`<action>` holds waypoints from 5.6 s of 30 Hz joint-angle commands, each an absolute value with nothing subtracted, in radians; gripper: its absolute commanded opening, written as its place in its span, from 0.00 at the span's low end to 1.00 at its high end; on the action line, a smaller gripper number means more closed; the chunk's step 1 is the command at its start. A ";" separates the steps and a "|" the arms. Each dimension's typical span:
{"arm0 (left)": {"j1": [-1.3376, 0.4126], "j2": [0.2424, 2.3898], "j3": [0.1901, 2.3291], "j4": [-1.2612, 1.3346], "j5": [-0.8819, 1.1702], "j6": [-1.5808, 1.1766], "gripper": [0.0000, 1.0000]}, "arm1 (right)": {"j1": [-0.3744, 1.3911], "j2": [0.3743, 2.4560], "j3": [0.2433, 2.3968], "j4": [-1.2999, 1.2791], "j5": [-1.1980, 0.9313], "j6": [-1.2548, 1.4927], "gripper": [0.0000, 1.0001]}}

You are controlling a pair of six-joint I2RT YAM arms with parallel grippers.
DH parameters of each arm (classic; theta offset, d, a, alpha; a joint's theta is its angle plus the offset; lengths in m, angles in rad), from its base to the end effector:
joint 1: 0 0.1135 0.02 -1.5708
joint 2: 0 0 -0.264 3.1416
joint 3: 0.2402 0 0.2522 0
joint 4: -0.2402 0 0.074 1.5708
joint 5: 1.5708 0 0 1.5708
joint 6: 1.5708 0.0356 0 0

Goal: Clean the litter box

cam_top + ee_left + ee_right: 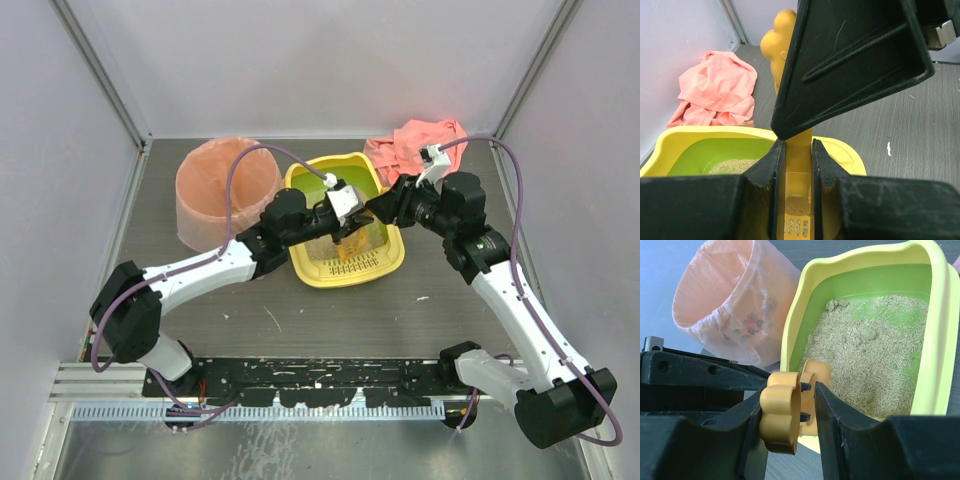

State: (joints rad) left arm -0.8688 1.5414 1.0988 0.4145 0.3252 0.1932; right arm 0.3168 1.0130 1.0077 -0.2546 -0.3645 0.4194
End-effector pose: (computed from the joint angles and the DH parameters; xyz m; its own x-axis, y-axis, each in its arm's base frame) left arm 0.2283 -0.2876 0.3237 0.1607 0.0917 -0.9827 0.9160 0.3571 0.1831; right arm 0.2138 0.0835 0.3686 -0.4749 0.2447 -0.8454 -0.4654 0.7454 0.4772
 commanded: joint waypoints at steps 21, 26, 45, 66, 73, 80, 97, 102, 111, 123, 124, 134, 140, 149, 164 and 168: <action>-0.872 1.334 0.998 0.313 0.085 0.017 0.72 | 0.316 0.992 1.014 -0.251 -0.177 0.362 0.01; -0.871 1.203 0.978 0.066 -0.153 -0.099 0.71 | 0.317 1.019 0.993 -0.209 -0.153 0.398 0.01; -0.876 1.488 1.223 -0.391 -0.455 -0.451 0.59 | 0.316 0.966 0.938 -0.184 -0.099 0.419 0.01; -0.879 1.703 1.358 -0.526 -0.597 -0.443 0.58 | 0.317 0.897 0.952 -0.235 -0.067 0.407 0.01; -0.878 1.720 1.351 -0.489 -0.544 -0.350 0.47 | 0.317 0.864 0.947 -0.272 -0.034 0.393 0.01; -0.877 1.682 1.294 -0.378 -0.412 -0.225 0.37 | 0.316 0.872 0.947 -0.285 -0.046 0.356 0.01; -0.830 1.565 1.178 -0.253 -0.218 -0.100 0.23 | 0.316 0.993 0.998 -0.260 -0.325 0.277 0.01; -0.822 1.532 1.149 -0.234 -0.200 -0.138 0.40 | 0.317 1.099 1.040 -0.241 -0.480 0.217 0.01; -0.822 1.474 1.094 -0.204 -0.166 -0.177 0.49 | 0.316 1.206 1.124 -0.296 -0.740 0.146 0.01; -0.822 1.441 1.019 -0.164 -0.132 -0.209 0.46 | 0.360 1.344 1.202 -0.324 -0.672 0.082 0.01; -0.822 1.441 1.017 -0.163 -0.128 -0.211 0.46 | 0.367 1.346 1.210 -0.317 -0.651 0.070 0.01; -0.823 1.440 1.004 -0.168 -0.125 -0.214 0.43 | 0.384 1.391 1.165 -0.252 -0.744 0.091 0.01; -0.822 1.424 0.971 -0.158 -0.124 -0.228 0.42 | 0.396 1.414 1.083 -0.159 -0.730 0.128 0.01; -0.822 1.415 0.946 -0.156 -0.116 -0.234 0.44 | 0.451 1.441 1.076 -0.136 -0.422 0.075 0.01; -0.822 1.430 0.945 -0.150 -0.093 -0.252 0.43 | 0.488 1.424 1.139 -0.102 0.152 -0.020 0.01; -0.822 1.427 0.946 -0.155 -0.093 -0.252 0.44 | 0.488 1.433 1.181 -0.104 0.209 -0.046 0.01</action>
State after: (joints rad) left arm -0.8158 1.4376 0.9497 -0.1913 -0.1524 -0.2253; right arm 0.5041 1.4269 1.1088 -0.1440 0.0090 0.0544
